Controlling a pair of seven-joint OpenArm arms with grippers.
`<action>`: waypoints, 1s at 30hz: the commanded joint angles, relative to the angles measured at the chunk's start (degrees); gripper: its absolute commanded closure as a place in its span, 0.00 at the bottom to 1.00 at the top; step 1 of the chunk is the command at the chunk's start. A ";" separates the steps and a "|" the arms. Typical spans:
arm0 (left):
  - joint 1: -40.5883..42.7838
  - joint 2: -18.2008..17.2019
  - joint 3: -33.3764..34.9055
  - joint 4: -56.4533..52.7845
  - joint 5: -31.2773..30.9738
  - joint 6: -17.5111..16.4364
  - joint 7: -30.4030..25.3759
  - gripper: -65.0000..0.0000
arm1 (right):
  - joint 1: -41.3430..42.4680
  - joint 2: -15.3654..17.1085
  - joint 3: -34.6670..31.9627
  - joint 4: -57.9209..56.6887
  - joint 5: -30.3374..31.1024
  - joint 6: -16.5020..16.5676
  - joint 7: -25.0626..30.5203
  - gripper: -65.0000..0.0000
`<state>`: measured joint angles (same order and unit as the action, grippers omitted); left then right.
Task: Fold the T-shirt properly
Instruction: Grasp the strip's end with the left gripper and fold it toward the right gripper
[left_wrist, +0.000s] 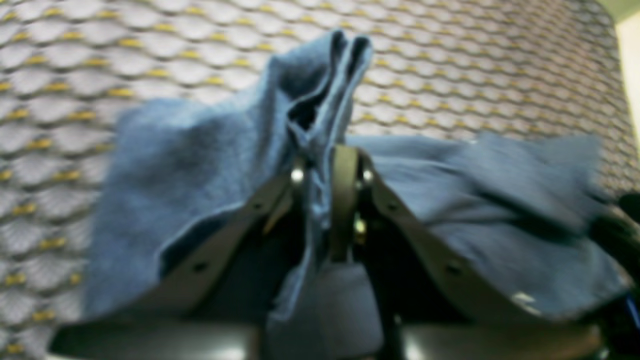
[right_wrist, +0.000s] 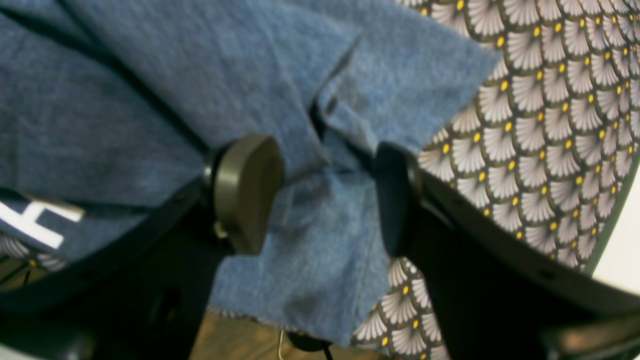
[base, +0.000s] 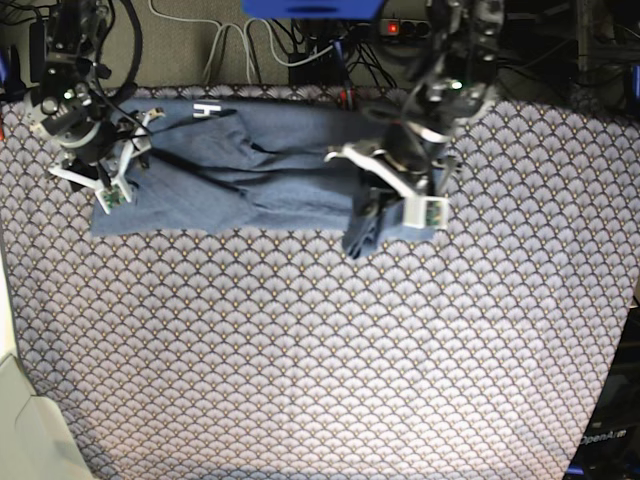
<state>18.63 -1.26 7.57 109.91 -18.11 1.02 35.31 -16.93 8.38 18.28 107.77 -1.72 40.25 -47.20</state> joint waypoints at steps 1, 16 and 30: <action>-1.36 1.04 1.17 0.55 -0.57 -0.71 -1.16 1.00 | 0.18 0.45 0.22 0.85 0.18 -0.25 0.91 0.46; -5.40 3.94 13.75 -9.29 -1.01 4.57 -1.60 1.00 | 0.09 0.54 0.13 0.85 0.09 -0.25 0.83 0.46; -5.23 3.76 15.77 -8.68 -1.10 4.57 -1.51 0.55 | -0.08 0.54 0.05 0.85 0.09 -0.25 0.83 0.46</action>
<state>13.78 1.98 23.35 100.07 -18.92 6.04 35.11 -17.19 8.38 18.22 107.70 -1.72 40.25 -47.22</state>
